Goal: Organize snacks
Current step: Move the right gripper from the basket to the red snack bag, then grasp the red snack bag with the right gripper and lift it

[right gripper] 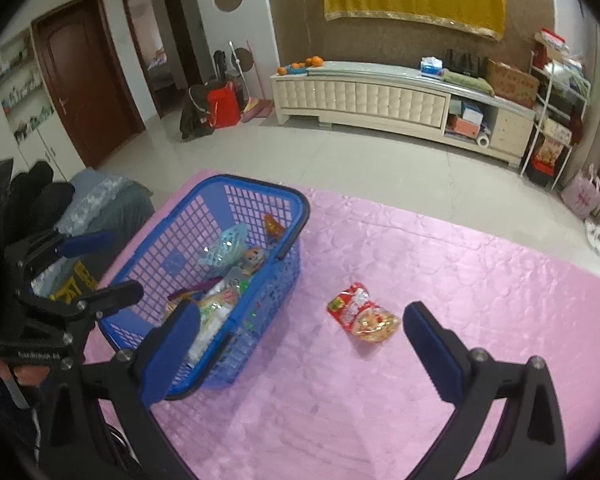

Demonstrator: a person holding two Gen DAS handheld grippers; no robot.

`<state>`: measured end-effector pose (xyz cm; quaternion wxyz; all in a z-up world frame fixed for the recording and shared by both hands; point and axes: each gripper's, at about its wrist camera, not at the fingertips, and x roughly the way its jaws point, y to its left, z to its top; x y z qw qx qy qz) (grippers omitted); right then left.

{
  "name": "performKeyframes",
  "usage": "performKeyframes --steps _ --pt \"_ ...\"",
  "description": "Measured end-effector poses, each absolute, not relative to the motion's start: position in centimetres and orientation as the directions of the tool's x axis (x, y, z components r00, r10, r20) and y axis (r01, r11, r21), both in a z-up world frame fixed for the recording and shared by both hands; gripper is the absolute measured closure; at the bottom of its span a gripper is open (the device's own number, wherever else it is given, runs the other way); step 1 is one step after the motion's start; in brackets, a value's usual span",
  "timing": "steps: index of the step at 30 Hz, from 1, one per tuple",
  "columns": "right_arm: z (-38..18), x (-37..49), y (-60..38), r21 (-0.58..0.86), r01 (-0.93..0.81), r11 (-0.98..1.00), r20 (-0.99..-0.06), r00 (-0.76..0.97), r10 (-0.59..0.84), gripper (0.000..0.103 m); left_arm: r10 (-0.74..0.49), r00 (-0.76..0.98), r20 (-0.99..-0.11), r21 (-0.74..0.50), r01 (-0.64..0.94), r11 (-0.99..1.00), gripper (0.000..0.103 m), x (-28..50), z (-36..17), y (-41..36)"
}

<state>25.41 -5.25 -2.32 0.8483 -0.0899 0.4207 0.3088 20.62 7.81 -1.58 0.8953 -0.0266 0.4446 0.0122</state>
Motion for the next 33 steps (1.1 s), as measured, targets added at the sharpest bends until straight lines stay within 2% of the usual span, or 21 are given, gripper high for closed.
performKeyframes --steps 6,11,16,27,33 --pt "-2.9 27.4 -4.7 -0.002 -0.670 0.742 -0.800 0.446 0.401 0.000 0.027 0.528 -0.849 -0.011 -0.069 0.998 0.021 23.3 -2.7 8.9" --pt "-5.5 29.9 -3.8 -0.022 -0.727 0.686 -0.838 0.388 0.384 0.000 0.062 0.449 -0.891 0.029 -0.081 0.996 0.021 25.9 -4.8 10.1" --pt "-7.9 30.8 -2.8 -0.073 -0.776 0.627 -0.842 0.384 0.378 0.000 0.043 0.425 -0.904 -0.006 -0.113 0.994 0.021 27.2 -6.5 10.6" --pt "-15.6 32.6 -1.7 -0.051 -0.856 0.515 -0.905 0.257 0.338 0.001 0.053 0.386 -0.921 -0.020 -0.182 0.983 0.021 30.6 -10.5 10.8" --pt "-19.1 34.6 -1.9 -0.019 -0.850 0.527 -0.922 0.219 0.320 0.001 0.080 0.371 -0.925 -0.007 -0.227 0.974 0.021 32.2 -11.9 10.7"
